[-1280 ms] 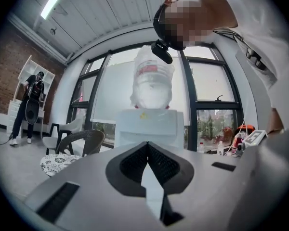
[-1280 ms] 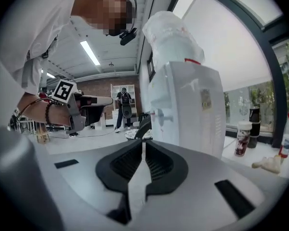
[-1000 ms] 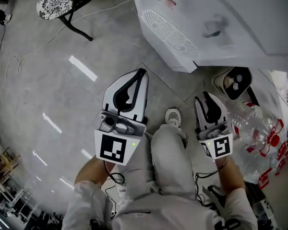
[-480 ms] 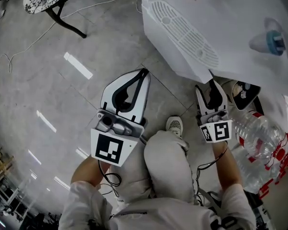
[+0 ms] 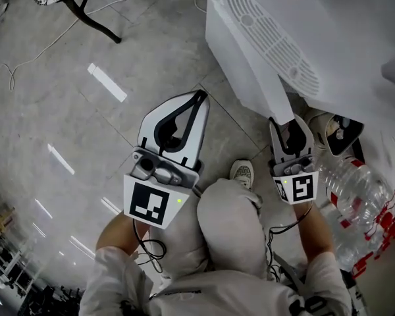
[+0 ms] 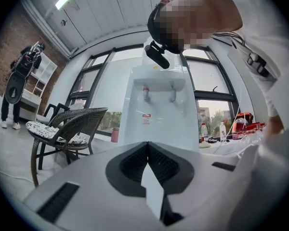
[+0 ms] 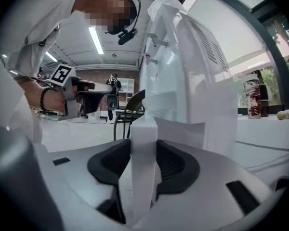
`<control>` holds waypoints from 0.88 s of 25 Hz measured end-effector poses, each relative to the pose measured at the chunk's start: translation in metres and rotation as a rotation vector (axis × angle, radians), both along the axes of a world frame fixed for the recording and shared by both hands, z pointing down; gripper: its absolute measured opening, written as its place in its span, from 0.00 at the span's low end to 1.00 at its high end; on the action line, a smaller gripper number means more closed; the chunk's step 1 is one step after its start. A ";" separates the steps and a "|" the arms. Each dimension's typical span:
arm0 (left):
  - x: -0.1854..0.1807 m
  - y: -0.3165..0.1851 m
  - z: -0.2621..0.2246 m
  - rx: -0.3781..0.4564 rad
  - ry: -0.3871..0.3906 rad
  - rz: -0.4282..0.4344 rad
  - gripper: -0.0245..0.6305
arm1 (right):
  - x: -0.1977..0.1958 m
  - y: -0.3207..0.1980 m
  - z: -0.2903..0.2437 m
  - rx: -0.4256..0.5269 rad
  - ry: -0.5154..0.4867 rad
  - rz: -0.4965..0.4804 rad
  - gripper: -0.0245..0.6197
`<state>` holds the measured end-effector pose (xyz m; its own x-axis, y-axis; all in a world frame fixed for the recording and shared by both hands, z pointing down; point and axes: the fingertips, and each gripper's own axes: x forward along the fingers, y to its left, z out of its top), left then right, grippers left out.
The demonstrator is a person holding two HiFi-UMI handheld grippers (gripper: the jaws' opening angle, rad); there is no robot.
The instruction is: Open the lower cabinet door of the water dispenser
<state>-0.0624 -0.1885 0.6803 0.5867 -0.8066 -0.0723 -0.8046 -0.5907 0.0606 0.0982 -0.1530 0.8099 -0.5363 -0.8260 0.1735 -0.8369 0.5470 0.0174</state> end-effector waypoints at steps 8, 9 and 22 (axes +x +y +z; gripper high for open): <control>-0.025 0.013 0.006 0.011 0.001 -0.039 0.04 | -0.090 0.016 -0.005 0.015 -0.062 -0.216 0.34; -0.032 0.016 0.006 0.012 0.001 -0.049 0.04 | -0.101 0.018 -0.006 0.022 -0.066 -0.247 0.35; -0.133 0.038 0.028 0.019 -0.042 -0.248 0.04 | -0.228 0.013 0.001 0.090 -0.102 -0.532 0.33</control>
